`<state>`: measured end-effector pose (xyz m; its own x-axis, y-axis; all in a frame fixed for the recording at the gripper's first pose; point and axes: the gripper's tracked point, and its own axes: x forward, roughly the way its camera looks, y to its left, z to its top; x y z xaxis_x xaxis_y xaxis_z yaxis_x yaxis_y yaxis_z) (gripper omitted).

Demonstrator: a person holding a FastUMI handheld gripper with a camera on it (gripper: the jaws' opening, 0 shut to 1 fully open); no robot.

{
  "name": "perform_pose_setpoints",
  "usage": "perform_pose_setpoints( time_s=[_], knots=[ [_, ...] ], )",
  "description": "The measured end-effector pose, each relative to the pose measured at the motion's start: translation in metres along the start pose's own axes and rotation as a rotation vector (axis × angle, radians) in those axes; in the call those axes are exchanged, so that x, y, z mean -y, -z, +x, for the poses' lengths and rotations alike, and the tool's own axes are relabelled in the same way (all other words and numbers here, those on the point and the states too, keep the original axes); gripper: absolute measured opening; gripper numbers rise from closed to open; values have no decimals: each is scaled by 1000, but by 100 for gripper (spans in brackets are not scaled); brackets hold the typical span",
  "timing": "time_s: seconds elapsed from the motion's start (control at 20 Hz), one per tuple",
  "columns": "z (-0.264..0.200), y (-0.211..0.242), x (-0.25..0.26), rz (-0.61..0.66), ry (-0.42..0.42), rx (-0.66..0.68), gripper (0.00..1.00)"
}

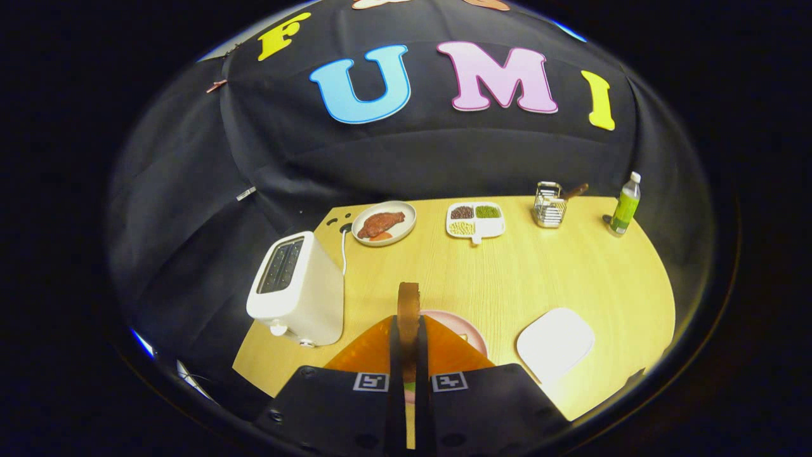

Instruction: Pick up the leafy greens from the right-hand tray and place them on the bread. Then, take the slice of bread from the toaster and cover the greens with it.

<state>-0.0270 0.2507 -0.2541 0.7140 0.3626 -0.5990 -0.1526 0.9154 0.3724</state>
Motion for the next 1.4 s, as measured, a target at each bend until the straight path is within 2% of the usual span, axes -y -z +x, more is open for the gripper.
perform_pose_setpoints(
  time_s=[0.25,0.4,0.5,0.65,1.0,1.1,1.15,1.4],
  knots=[
    [26,27,-18,163,-68,-21,10],
    [46,45,-3,260,-67,-45,10],
    [60,63,17,293,-29,-81,10],
    [66,79,49,296,41,-100,10],
    [77,100,69,169,78,-154,13],
    [80,103,78,131,106,-170,17],
    [80,106,83,113,121,-181,30],
    [72,108,98,56,155,-191,53]
  ],
)
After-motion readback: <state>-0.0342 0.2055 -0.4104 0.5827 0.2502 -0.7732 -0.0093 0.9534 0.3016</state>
